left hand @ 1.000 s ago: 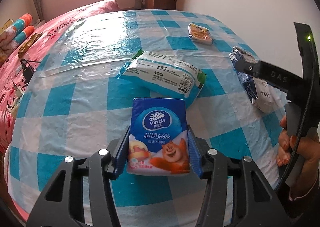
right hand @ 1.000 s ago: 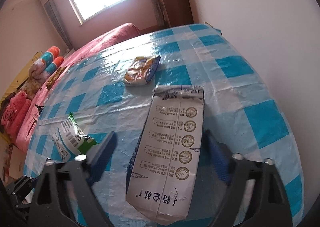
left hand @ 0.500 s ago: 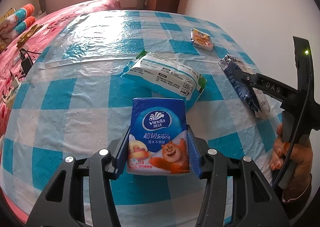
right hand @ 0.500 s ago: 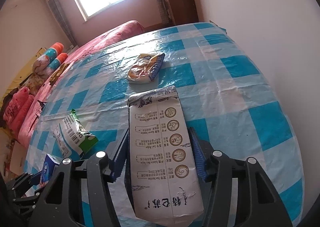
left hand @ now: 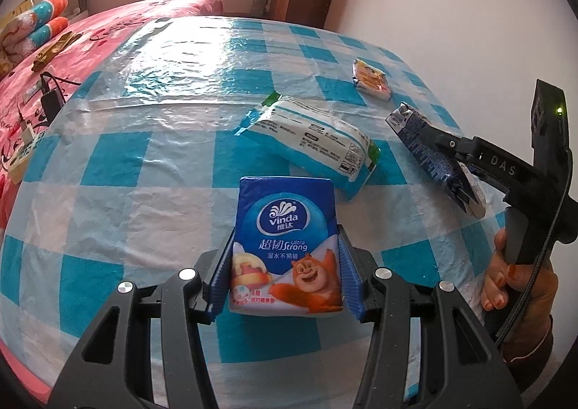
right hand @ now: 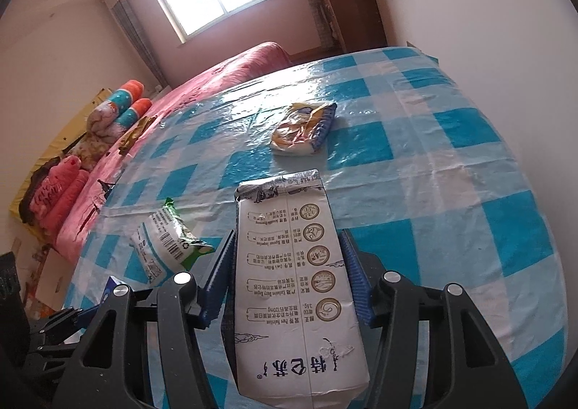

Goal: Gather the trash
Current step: 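Hold the Vinda box in the left gripper while the right gripper grasps and lifts the white carton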

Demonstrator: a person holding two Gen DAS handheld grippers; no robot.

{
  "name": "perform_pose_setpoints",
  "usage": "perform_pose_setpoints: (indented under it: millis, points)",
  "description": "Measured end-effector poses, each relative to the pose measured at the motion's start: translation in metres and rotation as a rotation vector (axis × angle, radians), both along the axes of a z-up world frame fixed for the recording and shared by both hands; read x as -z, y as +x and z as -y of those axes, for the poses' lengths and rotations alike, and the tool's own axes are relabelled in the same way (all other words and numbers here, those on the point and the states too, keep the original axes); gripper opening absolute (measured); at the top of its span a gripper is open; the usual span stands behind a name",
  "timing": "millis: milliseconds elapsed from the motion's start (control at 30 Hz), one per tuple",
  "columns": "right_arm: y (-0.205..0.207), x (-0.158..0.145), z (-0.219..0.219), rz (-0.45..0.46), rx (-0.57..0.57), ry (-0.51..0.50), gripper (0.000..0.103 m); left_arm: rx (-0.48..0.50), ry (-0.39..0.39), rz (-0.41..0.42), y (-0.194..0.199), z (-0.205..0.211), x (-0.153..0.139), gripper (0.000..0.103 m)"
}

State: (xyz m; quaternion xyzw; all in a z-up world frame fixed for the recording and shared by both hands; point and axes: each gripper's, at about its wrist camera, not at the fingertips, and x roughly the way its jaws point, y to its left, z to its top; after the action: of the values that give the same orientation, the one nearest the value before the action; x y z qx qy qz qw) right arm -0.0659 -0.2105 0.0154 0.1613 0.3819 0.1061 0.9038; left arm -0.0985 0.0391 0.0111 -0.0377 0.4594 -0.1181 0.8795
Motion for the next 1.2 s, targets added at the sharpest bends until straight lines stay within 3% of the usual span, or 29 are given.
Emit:
perform_pose_setpoints:
  millis: [333,400,600,667,733,800,833,1000,1100,1200]
  points:
    - [-0.001,-0.008,-0.015,0.03,-0.029,0.036,0.056,-0.043,-0.049,0.02,-0.005,-0.03,-0.003,0.053]
    - [-0.002,-0.013,-0.022,0.045,-0.038,0.019,0.044,-0.051,-0.059,0.022,-0.005,-0.037,-0.003,0.053]
    - [-0.002,-0.016,-0.041,0.051,-0.043,-0.081,0.044,-0.075,-0.09,0.027,-0.006,-0.057,-0.001,0.053]
    - [0.0,-0.011,-0.043,0.029,-0.053,-0.073,0.044,-0.081,-0.097,0.029,-0.008,-0.064,-0.001,0.053]
    - [0.0,-0.009,-0.043,0.022,-0.04,-0.077,0.048,-0.09,-0.102,0.032,-0.009,-0.07,0.0,0.053]
    - [0.001,-0.009,-0.044,0.013,-0.042,-0.089,0.066,-0.098,-0.103,0.036,-0.012,-0.077,0.0,0.053]
    - [0.002,-0.009,-0.045,0.007,-0.043,-0.091,0.07,-0.104,-0.106,0.039,-0.013,-0.081,0.0,0.053]
    - [0.001,-0.002,-0.053,-0.031,-0.094,-0.052,0.074,-0.13,-0.105,0.05,-0.019,-0.094,-0.003,0.053]
    - [-0.002,-0.001,-0.067,-0.035,-0.125,-0.092,0.082,-0.146,-0.099,0.055,-0.028,-0.107,-0.004,0.053]
    - [-0.004,0.001,-0.08,-0.044,-0.13,-0.145,0.082,-0.17,-0.1,0.061,-0.035,-0.121,-0.006,0.053]
